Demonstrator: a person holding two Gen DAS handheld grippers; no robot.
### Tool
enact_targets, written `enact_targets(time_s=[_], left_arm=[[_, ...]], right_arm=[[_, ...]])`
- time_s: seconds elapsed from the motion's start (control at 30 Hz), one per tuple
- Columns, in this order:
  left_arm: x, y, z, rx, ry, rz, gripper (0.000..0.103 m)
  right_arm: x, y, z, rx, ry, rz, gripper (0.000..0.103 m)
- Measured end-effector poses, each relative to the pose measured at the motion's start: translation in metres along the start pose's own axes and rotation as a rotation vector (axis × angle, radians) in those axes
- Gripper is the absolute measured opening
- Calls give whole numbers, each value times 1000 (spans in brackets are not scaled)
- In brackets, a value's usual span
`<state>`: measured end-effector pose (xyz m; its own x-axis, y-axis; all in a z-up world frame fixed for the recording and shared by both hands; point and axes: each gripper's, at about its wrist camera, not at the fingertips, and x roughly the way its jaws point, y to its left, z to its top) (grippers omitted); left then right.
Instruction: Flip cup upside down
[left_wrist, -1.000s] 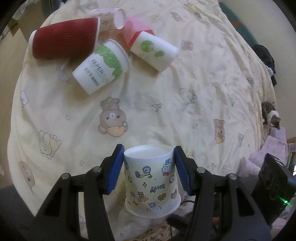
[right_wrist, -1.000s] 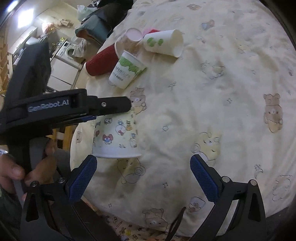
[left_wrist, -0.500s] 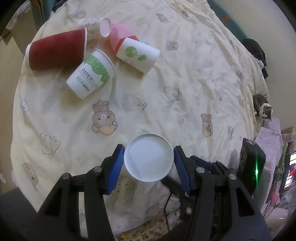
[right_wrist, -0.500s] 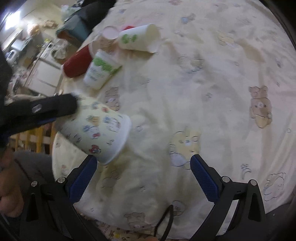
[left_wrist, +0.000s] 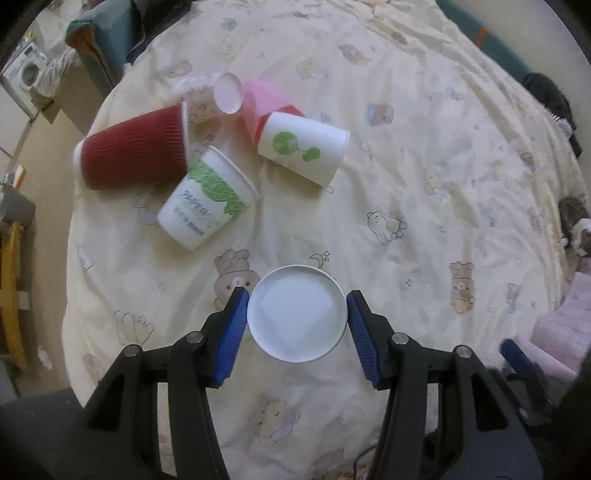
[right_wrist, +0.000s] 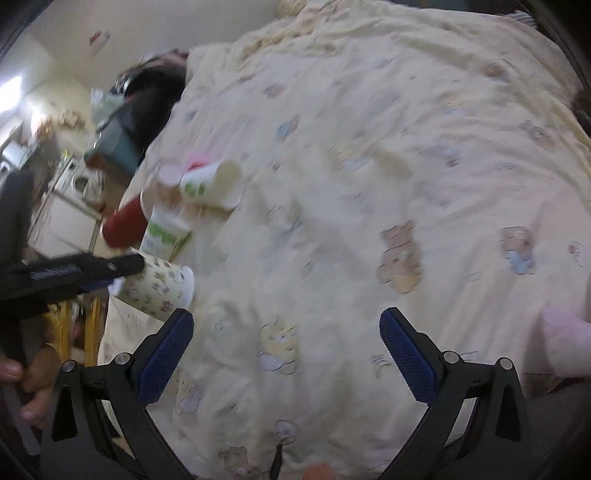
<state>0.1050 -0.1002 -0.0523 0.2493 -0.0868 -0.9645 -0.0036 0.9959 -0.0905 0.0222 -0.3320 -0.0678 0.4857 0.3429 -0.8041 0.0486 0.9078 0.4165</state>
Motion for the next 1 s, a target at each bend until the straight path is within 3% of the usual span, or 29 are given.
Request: enact_targets(time_s=[0.2, 0.37, 0.67, 0.8, 1.0], left_arm=[[31, -22, -1, 38, 21, 112, 50], [45, -28, -8, 40, 63, 138, 50], [49, -26, -7, 25, 91, 138, 54], [50, -21, -11, 19, 92, 137, 71], [36, -11, -15, -2, 47, 130, 73]], right_arm=[[-6, -16, 3, 64, -1, 65, 103], [-7, -20, 6, 109, 6, 117, 103], [-7, -16, 8, 120, 22, 175, 103], [-7, -15, 7, 116, 20, 171, 103], [-3, -13, 7, 106, 25, 151, 103]])
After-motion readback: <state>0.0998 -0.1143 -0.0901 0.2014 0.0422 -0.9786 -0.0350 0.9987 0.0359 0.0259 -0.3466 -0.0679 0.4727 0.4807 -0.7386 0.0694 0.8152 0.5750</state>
